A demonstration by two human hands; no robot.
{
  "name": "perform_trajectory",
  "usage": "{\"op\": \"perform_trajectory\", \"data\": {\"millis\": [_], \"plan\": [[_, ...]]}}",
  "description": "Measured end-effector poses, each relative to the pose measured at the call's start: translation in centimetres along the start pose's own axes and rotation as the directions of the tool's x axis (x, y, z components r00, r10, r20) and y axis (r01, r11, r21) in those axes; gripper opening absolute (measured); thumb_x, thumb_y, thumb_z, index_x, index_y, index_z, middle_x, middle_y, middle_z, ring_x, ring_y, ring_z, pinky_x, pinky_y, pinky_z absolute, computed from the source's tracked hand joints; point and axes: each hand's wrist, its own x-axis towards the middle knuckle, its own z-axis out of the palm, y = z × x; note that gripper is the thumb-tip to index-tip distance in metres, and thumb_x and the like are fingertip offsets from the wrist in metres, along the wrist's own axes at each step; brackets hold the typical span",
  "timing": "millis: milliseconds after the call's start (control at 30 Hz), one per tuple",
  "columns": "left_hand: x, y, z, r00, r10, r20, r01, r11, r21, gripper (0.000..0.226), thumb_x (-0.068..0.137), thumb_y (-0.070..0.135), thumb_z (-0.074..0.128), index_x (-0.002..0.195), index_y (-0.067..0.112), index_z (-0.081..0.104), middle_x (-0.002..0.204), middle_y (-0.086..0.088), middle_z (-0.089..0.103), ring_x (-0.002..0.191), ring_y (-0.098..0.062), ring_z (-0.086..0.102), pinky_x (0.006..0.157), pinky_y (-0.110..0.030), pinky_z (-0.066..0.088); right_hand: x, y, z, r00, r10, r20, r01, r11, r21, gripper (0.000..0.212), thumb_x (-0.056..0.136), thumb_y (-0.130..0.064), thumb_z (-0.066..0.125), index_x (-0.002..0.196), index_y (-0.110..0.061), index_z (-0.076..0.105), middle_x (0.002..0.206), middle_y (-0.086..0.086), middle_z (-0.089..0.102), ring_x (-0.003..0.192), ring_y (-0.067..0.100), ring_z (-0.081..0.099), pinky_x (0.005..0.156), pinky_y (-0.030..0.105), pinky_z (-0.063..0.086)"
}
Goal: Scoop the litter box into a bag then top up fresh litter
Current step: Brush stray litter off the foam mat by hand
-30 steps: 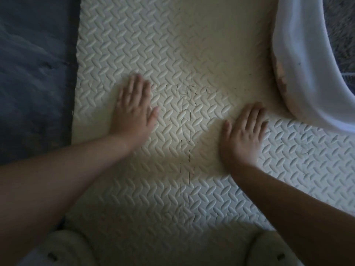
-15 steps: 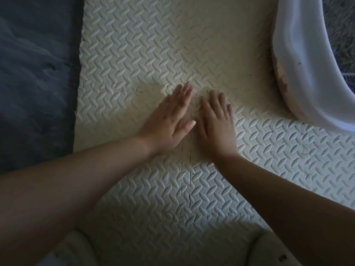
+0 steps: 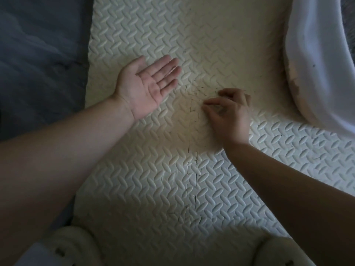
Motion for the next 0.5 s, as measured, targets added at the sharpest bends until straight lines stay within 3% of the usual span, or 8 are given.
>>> {"op": "perform_trajectory", "data": {"millis": [133,300,400,500], "plan": [[0.5,-1.6,-0.7,0.995,-0.042,0.088,0.06,0.975,-0.216,0.062,0.1,0.044,0.023,0.134,-0.002,0.047,0.133,-0.017,0.057,0.124,-0.028,0.054,0.104,-0.04,0.041,-0.2,-0.3,0.3,1.0,-0.008,0.011,0.009,0.999,-0.04,0.016,0.08,-0.033,0.07,0.089,-0.021,0.075,0.107,-0.002,0.058,0.107,0.02,0.046,0.093,0.025,0.035],[0.8,-3.6,-0.7,0.983,-0.054,0.176,0.106,0.949,-0.297,0.066,0.099,0.046,0.023,0.138,-0.003,0.041,0.138,-0.019,0.051,0.131,-0.03,0.046,0.109,-0.04,0.036,-0.3,-0.7,0.8,0.997,-0.05,0.056,0.057,0.99,-0.128,0.021,0.086,-0.029,0.061,0.091,-0.011,0.071,0.103,0.002,0.057,0.102,0.023,0.046,0.091,0.042,0.043],[1.3,-3.6,-0.3,0.983,0.035,0.182,0.041,0.917,-0.396,0.066,0.099,0.046,0.023,0.137,-0.003,0.043,0.141,-0.019,0.048,0.134,-0.031,0.042,0.112,-0.041,0.032,-0.8,-2.2,0.6,0.997,-0.031,-0.067,0.029,0.999,-0.034,0.019,0.087,-0.028,0.06,0.088,-0.012,0.071,0.099,0.004,0.057,0.098,0.023,0.048,0.09,0.037,0.042],[1.5,-4.4,0.9,0.976,0.08,0.204,0.016,0.904,-0.428,0.065,0.099,0.044,0.02,0.138,-0.003,0.039,0.145,-0.019,0.042,0.138,-0.03,0.036,0.112,-0.04,0.03,-1.4,-5.3,0.7,0.982,-0.13,-0.134,0.145,0.984,0.105,0.011,0.082,-0.023,0.068,0.088,-0.014,0.072,0.093,0.004,0.056,0.092,0.019,0.049,0.086,0.027,0.039]]}}
